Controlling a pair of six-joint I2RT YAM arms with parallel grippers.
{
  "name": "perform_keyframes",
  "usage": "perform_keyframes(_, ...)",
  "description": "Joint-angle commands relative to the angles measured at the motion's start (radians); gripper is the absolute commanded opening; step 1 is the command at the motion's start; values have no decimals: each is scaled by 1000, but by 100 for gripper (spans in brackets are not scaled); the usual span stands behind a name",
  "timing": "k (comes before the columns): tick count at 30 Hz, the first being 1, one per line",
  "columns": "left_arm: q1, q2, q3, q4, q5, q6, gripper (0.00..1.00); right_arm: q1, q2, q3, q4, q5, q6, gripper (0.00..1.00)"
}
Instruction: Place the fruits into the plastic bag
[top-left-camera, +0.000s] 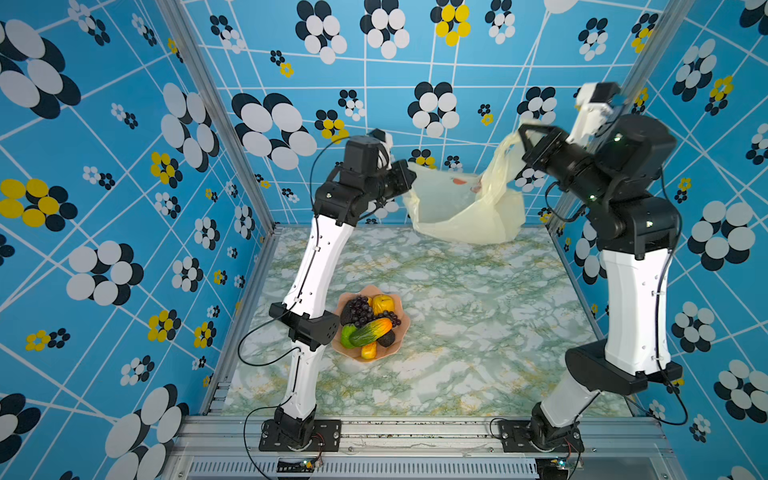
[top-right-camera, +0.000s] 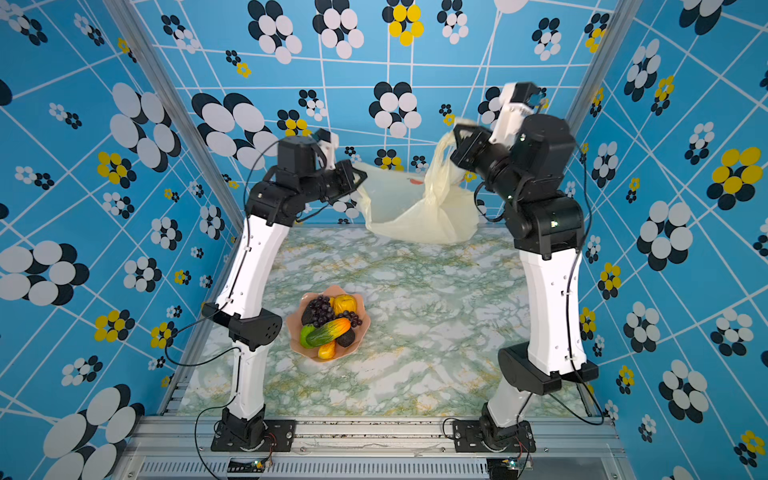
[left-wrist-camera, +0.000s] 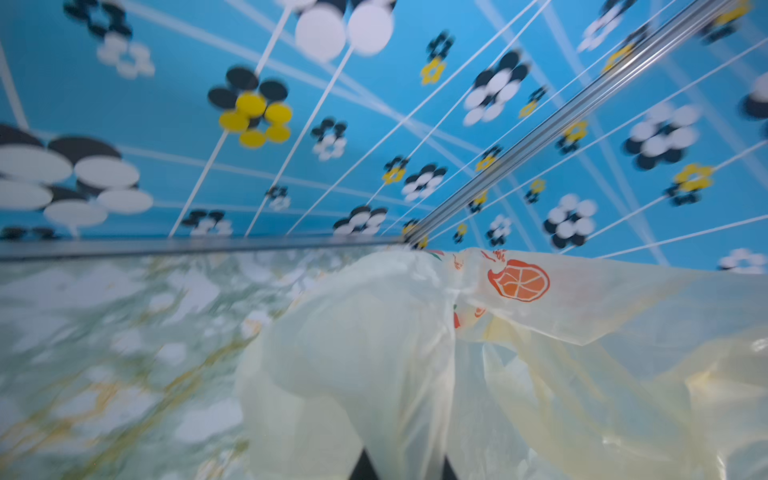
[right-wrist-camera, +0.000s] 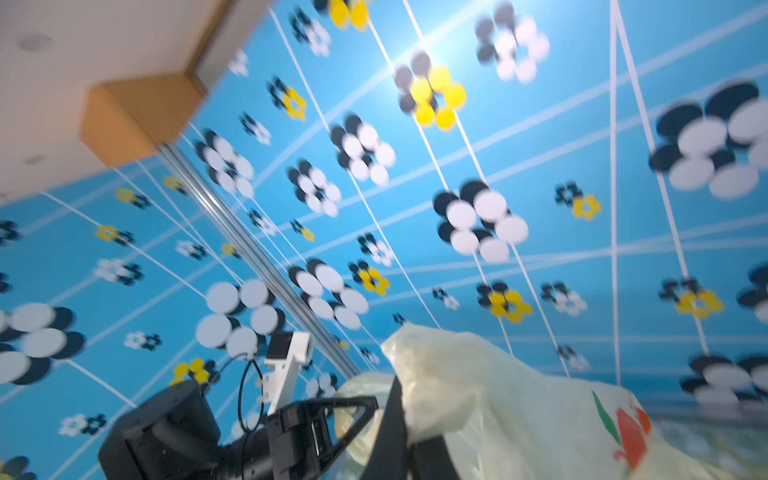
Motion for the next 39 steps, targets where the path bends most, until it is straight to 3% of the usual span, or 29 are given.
perform_keyframes(1, -48, -280, -277, 298, 32, 59, 0, 0, 14, 165, -109, -55, 10, 0)
perform_keyframes(4, -95, -485, -688, 373, -82, 161, 0, 30, -140, -180, -196, -72, -67, 0)
perform_keyframes(6, -93, -544, -917, 314, -111, 148, 0, 60, -354, -776, -102, 28, -69, 0)
perform_keyframes(9, -75, -500, -1129, 100, -115, 44, 0, 32, -554, -1466, 25, 74, 90, 0)
perform_keyframes(12, -54, -421, -1236, 11, -30, -7, 0, 10, -585, -1715, 67, 7, 176, 0)
perform_keyframes(15, -42, -377, -1136, -11, 3, 2, 0, 9, -542, -1598, 98, 14, 145, 0)
perform_keyframes(18, -28, -263, -781, -129, -7, 51, 0, 6, -384, -1240, 50, 1, 68, 0)
perform_keyframes(21, -14, -81, -254, -260, -2, 67, 0, 6, -182, -731, -7, -39, 31, 0)
perform_keyframes(23, 6, 24, 74, -266, 15, 26, 0, 6, -19, -309, -87, -40, 16, 0)
perform_keyframes(24, 27, 37, 140, -204, 46, -17, 0, 6, 80, -45, -125, -38, 19, 0)
perform_keyframes(26, 57, -21, 72, -3, 98, -91, 0, 6, 231, 332, -103, -22, 53, 0)
perform_keyframes(27, 61, -88, -17, 117, 104, -96, 0, 5, 228, 340, -23, -32, 84, 0)
perform_keyframes(28, 60, -153, -111, 219, 100, -86, 0, 4, 175, 248, 62, -47, 100, 0)
perform_keyframes(30, 51, -300, -330, 407, 71, -40, 0, 11, 0, -82, 250, -70, 110, 0)
perform_keyframes(32, 37, -397, -446, 430, 31, 49, 0, 21, -132, -315, 307, -68, 79, 0)
perform_keyframes(35, 33, -505, -643, 334, -38, 146, 0, 31, -238, -536, 94, -57, -44, 0)
perform_keyframes(39, 124, -618, -1021, 290, -43, 21, 0, 38, -350, -961, -200, 101, -221, 0)
